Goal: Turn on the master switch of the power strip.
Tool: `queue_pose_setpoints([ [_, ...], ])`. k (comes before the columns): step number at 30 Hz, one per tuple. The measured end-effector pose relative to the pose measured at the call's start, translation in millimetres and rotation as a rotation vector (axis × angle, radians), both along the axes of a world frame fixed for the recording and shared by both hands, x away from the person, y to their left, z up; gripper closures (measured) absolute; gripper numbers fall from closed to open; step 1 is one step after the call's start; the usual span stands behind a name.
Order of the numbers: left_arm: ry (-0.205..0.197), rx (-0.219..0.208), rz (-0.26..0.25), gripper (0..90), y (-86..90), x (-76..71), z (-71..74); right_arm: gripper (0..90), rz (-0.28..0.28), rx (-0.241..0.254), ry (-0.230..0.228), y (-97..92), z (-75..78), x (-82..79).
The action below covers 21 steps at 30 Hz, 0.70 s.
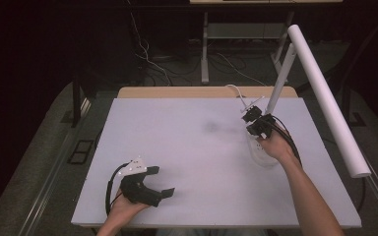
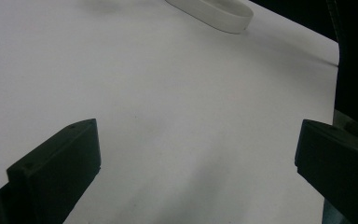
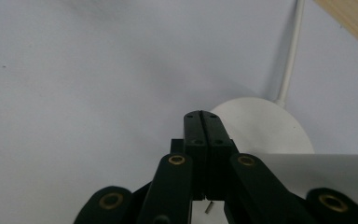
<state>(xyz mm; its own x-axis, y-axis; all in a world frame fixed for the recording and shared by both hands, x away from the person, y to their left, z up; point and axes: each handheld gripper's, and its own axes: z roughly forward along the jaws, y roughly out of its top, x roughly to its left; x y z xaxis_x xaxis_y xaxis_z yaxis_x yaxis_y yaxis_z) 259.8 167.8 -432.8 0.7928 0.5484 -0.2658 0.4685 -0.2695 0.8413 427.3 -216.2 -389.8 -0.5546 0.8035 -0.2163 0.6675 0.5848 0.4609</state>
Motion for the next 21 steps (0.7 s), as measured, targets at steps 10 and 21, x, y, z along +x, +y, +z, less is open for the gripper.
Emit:
queue_pose_setpoints([
  [10, 0.005, 0.003, 0.0, 0.0, -0.6, -0.3, 0.0, 89.3, -0.036, -0.031, -0.02, -4.9, -3.3, 5.5],
  [21, 0.001, 0.002, -0.001, 0.0, -0.1, -0.1, 0.1, 89.2, -0.056, -0.053, -0.02, -4.6, -9.1, 9.6],
])
